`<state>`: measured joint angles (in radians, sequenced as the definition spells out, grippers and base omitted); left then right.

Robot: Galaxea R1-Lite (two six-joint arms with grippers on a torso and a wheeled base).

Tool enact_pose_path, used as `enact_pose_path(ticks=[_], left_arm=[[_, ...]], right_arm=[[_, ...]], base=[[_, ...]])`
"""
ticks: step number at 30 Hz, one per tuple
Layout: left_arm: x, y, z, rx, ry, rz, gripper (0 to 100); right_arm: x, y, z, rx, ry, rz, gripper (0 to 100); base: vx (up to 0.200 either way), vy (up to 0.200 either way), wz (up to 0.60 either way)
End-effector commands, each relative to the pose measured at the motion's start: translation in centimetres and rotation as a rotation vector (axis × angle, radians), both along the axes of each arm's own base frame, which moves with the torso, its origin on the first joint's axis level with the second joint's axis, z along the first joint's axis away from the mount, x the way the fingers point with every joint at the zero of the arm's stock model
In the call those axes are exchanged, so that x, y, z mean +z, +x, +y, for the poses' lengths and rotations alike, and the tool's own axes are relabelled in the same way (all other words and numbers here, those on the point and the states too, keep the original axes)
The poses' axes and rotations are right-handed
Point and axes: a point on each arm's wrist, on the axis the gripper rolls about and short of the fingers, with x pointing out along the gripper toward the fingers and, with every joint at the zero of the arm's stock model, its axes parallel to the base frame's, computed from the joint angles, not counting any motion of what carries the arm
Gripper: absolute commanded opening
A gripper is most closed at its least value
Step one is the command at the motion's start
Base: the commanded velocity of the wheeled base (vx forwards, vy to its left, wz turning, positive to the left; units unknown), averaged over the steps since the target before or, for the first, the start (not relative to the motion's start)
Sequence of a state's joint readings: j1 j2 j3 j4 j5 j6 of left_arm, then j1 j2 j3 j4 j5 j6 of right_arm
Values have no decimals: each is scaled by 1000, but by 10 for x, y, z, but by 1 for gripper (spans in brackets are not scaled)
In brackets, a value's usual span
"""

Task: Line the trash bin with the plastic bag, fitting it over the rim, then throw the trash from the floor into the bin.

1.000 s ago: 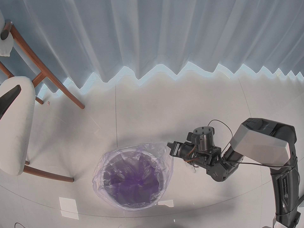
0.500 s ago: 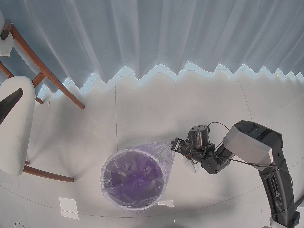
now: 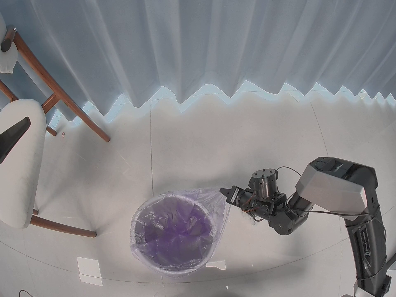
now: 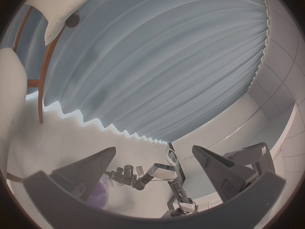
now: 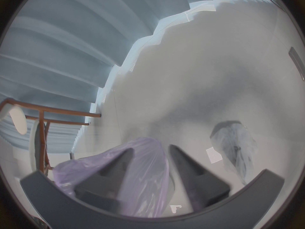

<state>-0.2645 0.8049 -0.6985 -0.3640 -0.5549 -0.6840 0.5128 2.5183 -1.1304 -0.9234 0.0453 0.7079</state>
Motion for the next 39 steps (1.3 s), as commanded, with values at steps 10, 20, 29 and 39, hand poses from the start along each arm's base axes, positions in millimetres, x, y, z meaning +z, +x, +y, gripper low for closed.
enact_pose_path(ticks=[10,20,29,39], left_arm=[[11,4,0,19,-26,-41,100],[-6,25,-5,8,-47,107,100],[-47,81,-8,100,-9,275,100],[-36,69,-7,81,-37,156,100]], right_arm=[[74,-72,-31,-38,205,-53,100],[116,-133,-59,-23,314,-97,100],[75,-155,-63,39,120,-46,100],[-1,-139,-27,150,-111,-111,100]], base=[[0,0,0],[-160,0,0],[-200,0,0],[-80,0,0]])
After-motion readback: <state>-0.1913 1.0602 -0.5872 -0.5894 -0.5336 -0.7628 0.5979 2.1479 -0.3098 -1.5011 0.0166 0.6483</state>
